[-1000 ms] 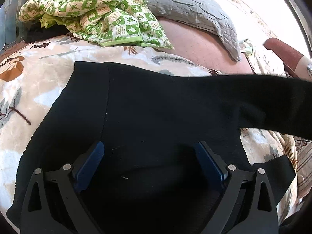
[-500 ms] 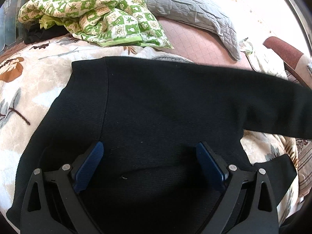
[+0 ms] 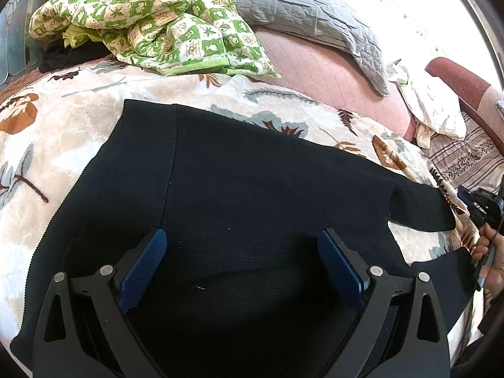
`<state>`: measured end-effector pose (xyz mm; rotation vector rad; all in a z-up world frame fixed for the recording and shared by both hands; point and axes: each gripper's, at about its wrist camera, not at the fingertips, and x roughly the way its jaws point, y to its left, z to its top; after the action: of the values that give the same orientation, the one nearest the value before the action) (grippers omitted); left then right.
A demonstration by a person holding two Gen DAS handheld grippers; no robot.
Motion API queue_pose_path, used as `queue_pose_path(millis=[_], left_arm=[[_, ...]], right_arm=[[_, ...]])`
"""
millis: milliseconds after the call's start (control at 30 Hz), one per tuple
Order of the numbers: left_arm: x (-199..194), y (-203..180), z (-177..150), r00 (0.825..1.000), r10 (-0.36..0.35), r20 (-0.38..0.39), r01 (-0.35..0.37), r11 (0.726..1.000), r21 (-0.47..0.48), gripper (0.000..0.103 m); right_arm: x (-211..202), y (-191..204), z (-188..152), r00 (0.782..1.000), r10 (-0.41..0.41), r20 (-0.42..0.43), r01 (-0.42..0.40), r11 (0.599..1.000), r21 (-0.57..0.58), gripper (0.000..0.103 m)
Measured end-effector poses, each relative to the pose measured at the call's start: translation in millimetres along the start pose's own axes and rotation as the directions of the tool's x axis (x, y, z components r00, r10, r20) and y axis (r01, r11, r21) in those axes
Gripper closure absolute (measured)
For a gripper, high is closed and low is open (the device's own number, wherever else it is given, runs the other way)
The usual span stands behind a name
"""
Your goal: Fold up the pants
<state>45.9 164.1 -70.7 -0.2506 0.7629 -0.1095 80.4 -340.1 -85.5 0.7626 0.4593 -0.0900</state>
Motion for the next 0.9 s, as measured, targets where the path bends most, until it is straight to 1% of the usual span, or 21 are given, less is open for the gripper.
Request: queue_pose_path(millis=[67,100,133,200,233,267,333,367,400,433,500,567,633,667,733,767,800,833,867,900], left_arm=[[0,0,0,1.000,-0.001,-0.001,0.001,1.000,0.000,0.006],[0,0,0,1.000,-0.001,-0.002,0.001,1.000,0.000,0.006],[0,0,0,1.000,-0.002,-0.002,0.002,1.000,0.000,0.006],[0,0,0,1.000,0.000,-0.005,0.000,1.000,0.002,0.005],[0,0,0,1.000,0.000,-0.007,0.000,1.000,0.003,0.005],[1,-1,1,1.000,-0.001,-0.013,0.001,1.000,0.005,0.004],[2,-1,3,1.000,-0.012,-0.029,0.012,1.000,0.006,0.000],[3,-1,5,0.999,-0.017,-0.042,0.018,1.000,0.007,0.000],[4,-1,6,0.998,-0.020,-0.052,0.021,1.000,0.007,0.000],[5,-1,7,0.998,-0.023,-0.060,0.023,1.000,0.004,0.000],[6,-1,9,0.997,-0.026,-0.077,0.026,1.000,0.002,0.000],[6,0,13,0.994,-0.033,-0.103,0.032,0.999,-0.017,0.000],[6,1,15,0.991,-0.046,-0.124,0.041,0.998,-0.036,0.000],[6,2,17,0.989,-0.054,-0.138,0.049,0.998,-0.038,0.000],[0,7,21,0.981,-0.097,-0.169,0.090,0.995,-0.045,0.000],[-5,11,24,0.977,-0.124,-0.171,0.117,0.992,-0.052,0.000],[-14,16,28,0.980,-0.136,-0.148,0.130,0.990,-0.051,0.000],[-26,21,35,0.986,-0.132,-0.106,0.129,0.991,-0.031,0.000],[-38,27,44,0.993,-0.108,-0.048,0.109,0.994,0.018,0.000],[-46,33,52,0.997,-0.081,-0.008,0.081,0.995,0.063,0.000]], right_arm=[[-10,1,-3,0.998,0.062,-0.034,-0.061,0.998,0.024,0.090],[-11,7,-6,0.993,0.096,-0.072,-0.096,0.995,0.001,0.090],[-8,13,-4,0.988,0.112,-0.104,-0.115,0.993,-0.026,0.090],[-3,32,-15,0.971,0.122,-0.206,-0.149,0.981,-0.124,0.090],[3,35,-21,0.960,0.123,-0.250,-0.163,0.976,-0.143,0.090],[8,36,-26,0.953,0.108,-0.284,-0.156,0.976,-0.152,0.090],[20,29,-37,0.939,-0.004,-0.343,-0.066,0.979,-0.191,0.090],[29,22,-43,0.923,-0.110,-0.368,0.025,0.973,-0.229,0.090],[34,13,-46,0.918,-0.116,-0.379,0.032,0.975,-0.222,0.092],[33,10,-45,0.924,-0.092,-0.372,0.017,0.980,-0.199,0.093],[32,4,-43,0.923,-0.063,-0.379,0.008,0.990,-0.143,0.092],[32,3,-42,0.923,-0.041,-0.382,-0.003,0.994,-0.112,0.085],[34,4,-39,0.921,-0.013,-0.388,-0.031,0.994,-0.105,0.070],[34,5,-39,0.920,-0.002,-0.391,-0.042,0.994,-0.105,0.068],[34,9,-39,0.918,0.001,-0.397,-0.056,0.990,-0.127,0.058],[34,13,-40,0.917,0.001,-0.399,-0.062,0.988,-0.139,0.055],[34,15,-40,0.917,0.000,-0.400,-0.066,0.986,-0.151,0.052],[35,18,-41,0.917,-0.010,-0.399,-0.061,0.985,-0.164,0.051],[36,21,-41,0.916,-0.027,-0.399,-0.050,0.982,-0.181,0.051],[36,23,-42,0.916,-0.035,-0.400,-0.046,0.980,-0.193,0.048]])
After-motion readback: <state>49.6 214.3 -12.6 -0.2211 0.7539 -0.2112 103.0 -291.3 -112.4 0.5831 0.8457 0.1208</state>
